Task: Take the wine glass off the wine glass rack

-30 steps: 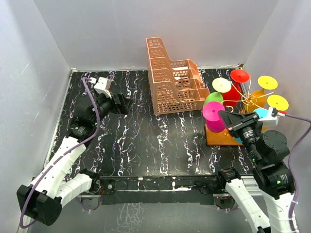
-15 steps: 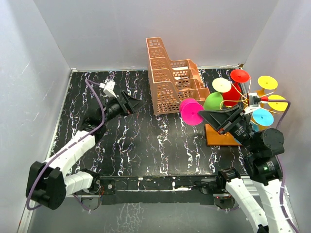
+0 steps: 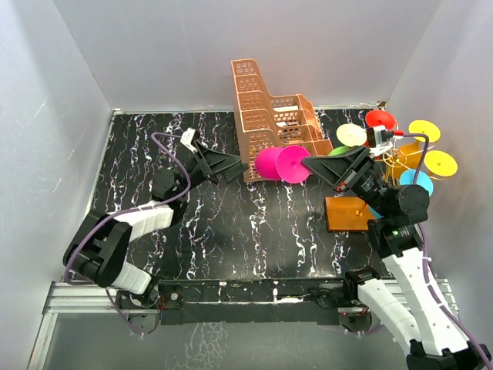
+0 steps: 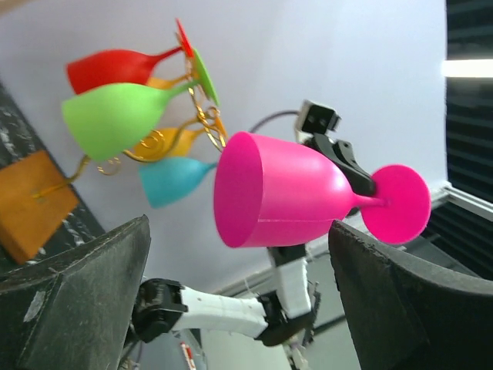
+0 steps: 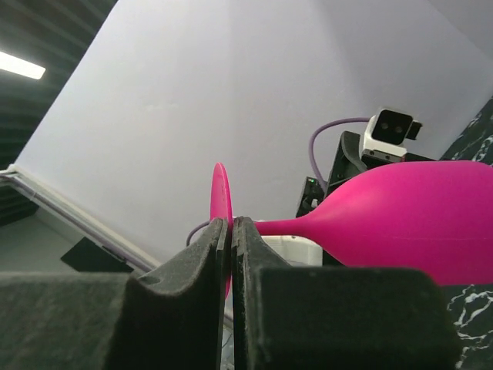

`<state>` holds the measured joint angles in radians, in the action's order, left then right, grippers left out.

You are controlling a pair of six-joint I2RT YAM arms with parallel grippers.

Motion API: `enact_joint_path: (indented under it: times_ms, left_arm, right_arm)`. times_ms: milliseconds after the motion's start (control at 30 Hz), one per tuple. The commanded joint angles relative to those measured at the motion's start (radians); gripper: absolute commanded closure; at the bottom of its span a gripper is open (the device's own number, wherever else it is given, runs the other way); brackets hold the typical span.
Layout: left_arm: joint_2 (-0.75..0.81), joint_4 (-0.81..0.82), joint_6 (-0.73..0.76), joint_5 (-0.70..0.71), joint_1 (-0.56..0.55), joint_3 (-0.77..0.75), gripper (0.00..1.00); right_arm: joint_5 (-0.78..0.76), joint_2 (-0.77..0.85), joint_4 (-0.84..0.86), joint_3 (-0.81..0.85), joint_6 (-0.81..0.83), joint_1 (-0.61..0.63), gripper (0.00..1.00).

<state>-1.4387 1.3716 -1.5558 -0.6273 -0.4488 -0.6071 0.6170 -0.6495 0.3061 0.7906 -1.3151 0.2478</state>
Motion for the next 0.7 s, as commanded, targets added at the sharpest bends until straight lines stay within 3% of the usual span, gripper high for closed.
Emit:
enact_joint_path:
  times_ms: [0,133,367,667]
  left_arm:
    - [-0.034,0.318,-0.132,-0.018,-0.042,-0.01,0.03]
    - [-0.078,0.367,-0.166,-0.01,-0.059,-0.014,0.04]
    - [-0.119,0.426,-0.224,-0.011,-0.109,-0.036,0.14]
    - [-0.05,0.426,-0.207,0.008,-0.142,-0.048,0.16]
  right_arm:
    - [0.083,-0.046,0.293,-0.042,-0.214,0.003,0.92]
    - [0.058,-0.039,0.374,-0.097,-0.266,0.004,0.92]
    - [0.003,-0.018,0.335,-0.116,-0.247,0.003,0.92]
    - [-0.041,0.035,0.13,-0.057,-0.117,0.004,0.92]
